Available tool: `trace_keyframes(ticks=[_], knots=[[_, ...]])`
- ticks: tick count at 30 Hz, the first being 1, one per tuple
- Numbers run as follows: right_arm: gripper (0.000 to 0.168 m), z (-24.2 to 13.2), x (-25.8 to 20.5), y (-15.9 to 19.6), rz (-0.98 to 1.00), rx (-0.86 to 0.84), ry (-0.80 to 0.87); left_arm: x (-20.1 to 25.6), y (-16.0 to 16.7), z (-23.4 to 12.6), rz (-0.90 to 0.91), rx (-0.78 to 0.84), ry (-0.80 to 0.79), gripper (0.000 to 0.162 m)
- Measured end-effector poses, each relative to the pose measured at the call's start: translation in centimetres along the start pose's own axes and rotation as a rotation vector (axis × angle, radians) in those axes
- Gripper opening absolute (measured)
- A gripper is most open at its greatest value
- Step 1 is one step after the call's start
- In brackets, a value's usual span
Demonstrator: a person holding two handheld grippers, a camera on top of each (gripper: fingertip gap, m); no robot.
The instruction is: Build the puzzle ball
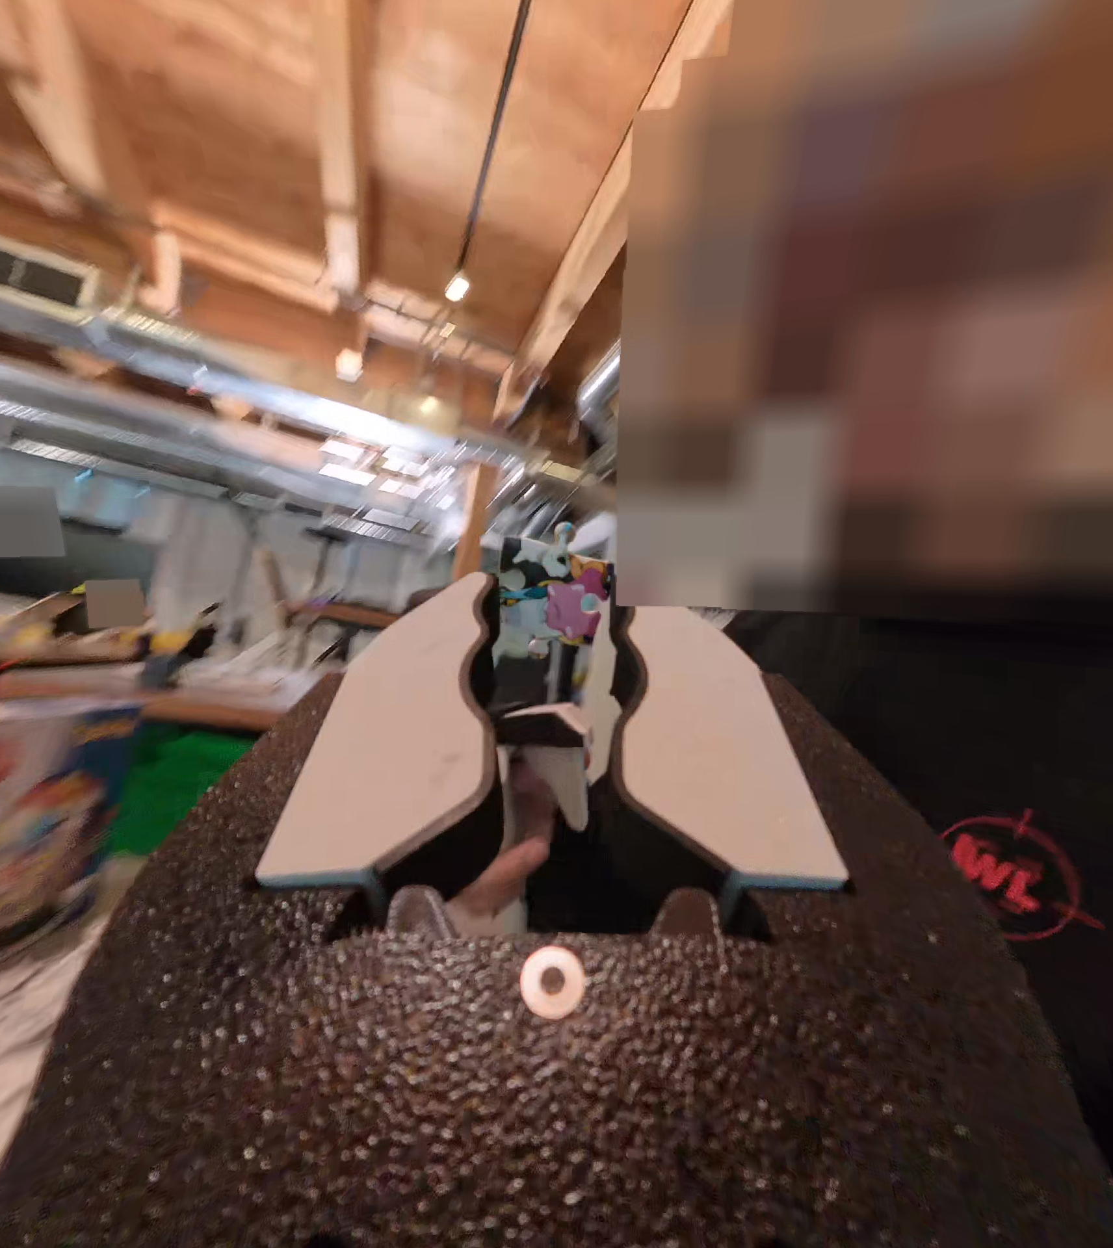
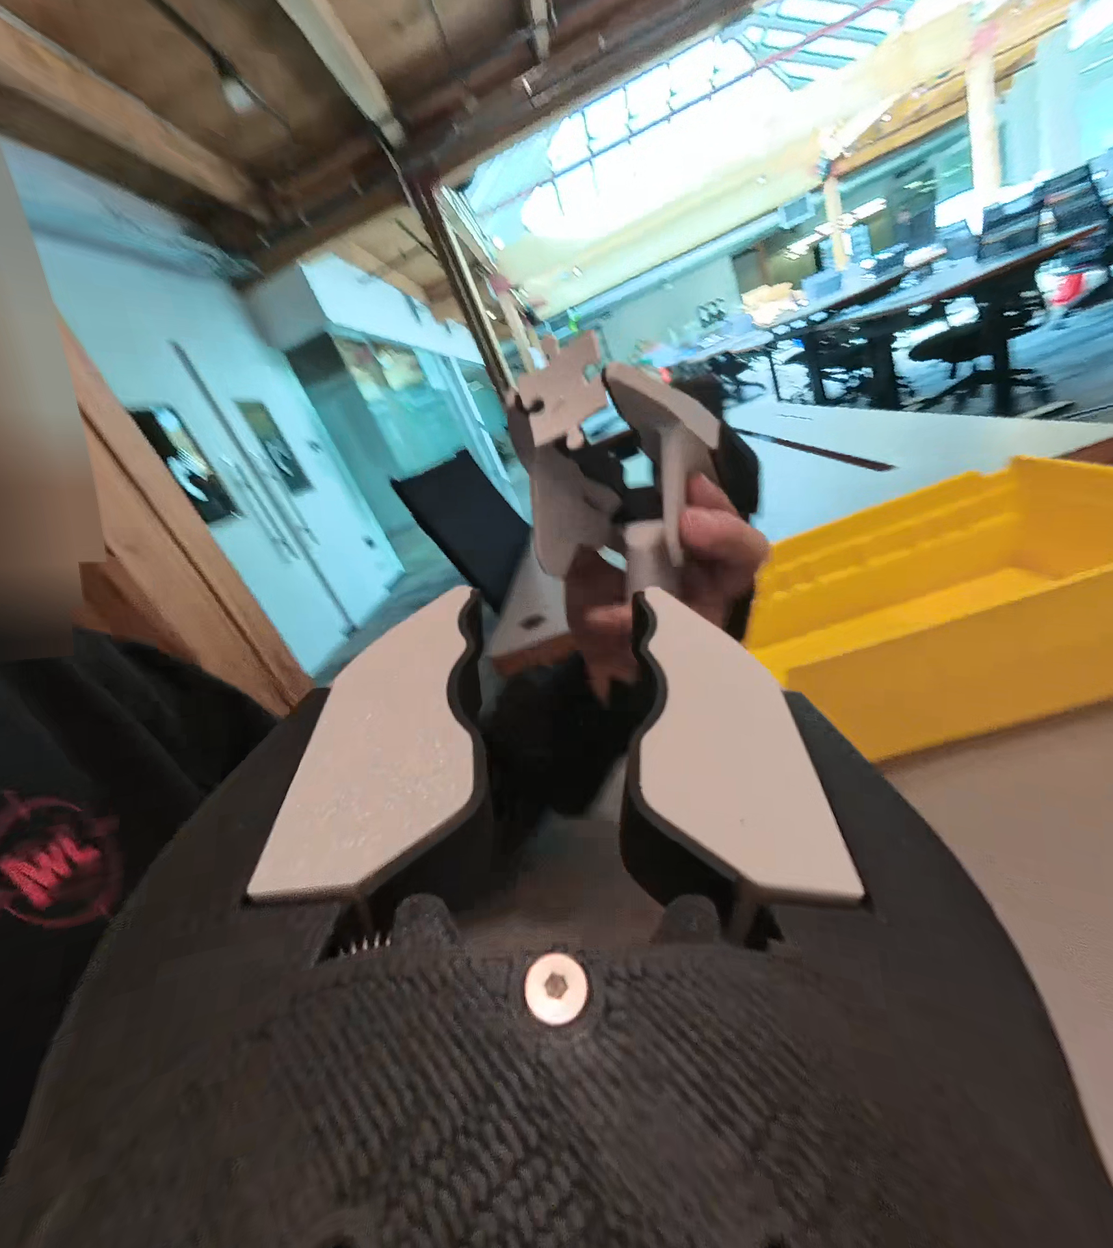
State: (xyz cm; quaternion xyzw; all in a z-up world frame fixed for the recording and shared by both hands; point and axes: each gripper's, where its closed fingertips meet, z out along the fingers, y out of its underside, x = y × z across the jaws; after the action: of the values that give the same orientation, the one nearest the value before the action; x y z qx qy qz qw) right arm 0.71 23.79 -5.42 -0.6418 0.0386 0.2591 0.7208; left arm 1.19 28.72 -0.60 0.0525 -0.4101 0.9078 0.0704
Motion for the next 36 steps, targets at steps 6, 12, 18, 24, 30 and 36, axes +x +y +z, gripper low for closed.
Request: trace_keyframes(ticks=[6,12,18,24,30,36], knots=[[0.042,-0.5,-1.1,0.0,0.179,0.03,-0.054,0.7,3.3,3.1,-0.054,0.101,0.198,0.03],[0.031,-2.7,-1.7,-1.2,0.233,0.135,-0.073,-0.1,6.6,5.5,-0.042,0.035,0.224,0.03],[0.008,-5.1,-1.6,-1.9,0.237,0.191,-0.088,-1.1,8.9,6.9,-0.059,-0.005,0.214,0.029],[0.002,-8.5,0.8,-1.0,0.129,0.07,0.093,-3.9,9.3,6.5,0.023,-0.107,-0.014,0.018],[0.002,-13.0,4.5,1.9,-0.118,-0.258,0.335,-8.1,12.7,3.9,0.199,-0.678,-0.467,0.026],[0.002,-12.2,5.0,2.5,-0.261,-0.382,0.359,-9.1,16.4,3.3,0.331,-1.099,-0.551,0.017]])
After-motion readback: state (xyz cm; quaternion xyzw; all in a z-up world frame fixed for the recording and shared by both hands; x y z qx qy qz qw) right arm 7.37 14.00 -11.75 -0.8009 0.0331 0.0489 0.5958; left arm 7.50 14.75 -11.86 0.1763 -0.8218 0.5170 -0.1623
